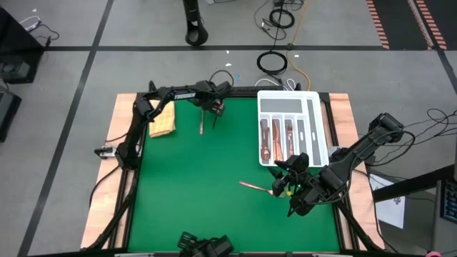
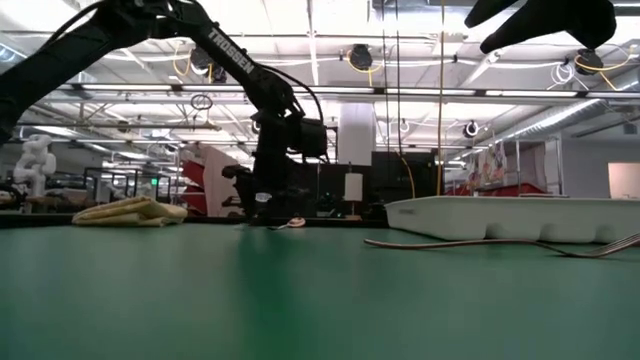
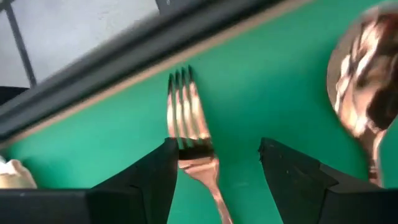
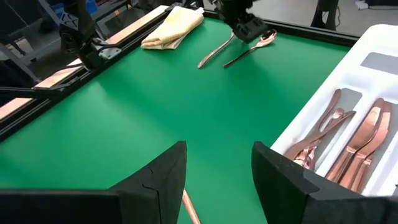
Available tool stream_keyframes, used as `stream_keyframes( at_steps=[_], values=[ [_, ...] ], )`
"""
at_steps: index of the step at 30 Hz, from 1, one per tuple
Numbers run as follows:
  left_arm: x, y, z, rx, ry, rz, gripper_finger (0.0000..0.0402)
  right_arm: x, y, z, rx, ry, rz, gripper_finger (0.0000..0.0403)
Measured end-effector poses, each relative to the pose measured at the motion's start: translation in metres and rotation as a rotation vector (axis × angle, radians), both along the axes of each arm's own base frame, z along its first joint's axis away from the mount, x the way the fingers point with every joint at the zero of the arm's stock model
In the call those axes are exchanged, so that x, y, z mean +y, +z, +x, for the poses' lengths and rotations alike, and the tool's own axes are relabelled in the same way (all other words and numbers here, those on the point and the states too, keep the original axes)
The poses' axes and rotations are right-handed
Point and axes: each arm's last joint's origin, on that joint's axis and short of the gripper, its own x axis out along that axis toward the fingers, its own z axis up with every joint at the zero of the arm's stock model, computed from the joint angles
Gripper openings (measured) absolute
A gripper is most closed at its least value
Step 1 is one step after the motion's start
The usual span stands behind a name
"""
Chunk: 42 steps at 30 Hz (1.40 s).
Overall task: Sort silverware
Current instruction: Put the top gold fork into the silverware organizer
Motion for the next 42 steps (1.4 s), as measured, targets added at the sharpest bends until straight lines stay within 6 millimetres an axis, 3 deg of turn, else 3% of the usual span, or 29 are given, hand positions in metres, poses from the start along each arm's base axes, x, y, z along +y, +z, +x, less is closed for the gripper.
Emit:
stream_keyframes(
  at_steps=[9, 28, 36, 42],
  values=[
    [-0.003, -0.002, 0.002, 0.001, 0.008, 0.001, 0.0214, 0.001, 0.0, 0.001, -0.01, 0.001, 0.011, 0.0169],
    [-0.003, -0.003, 0.0, -0.028, -0.018, -0.101, 0.0012, 0.004, 0.003, 0.005, -0.058, 0.004, 0.049, 0.0169],
    [-0.006, 0.001, -0.003, -0.009, -0.053, -0.14, 0.0005, 0.006, 0.004, 0.007, -0.081, 0.009, 0.065, 0.0169],
    [-0.013, 0.034, -0.008, -0.091, -0.138, -0.186, 0.0003, 0.007, 0.006, 0.008, -0.097, 0.018, 0.064, 0.0169]
  ],
)
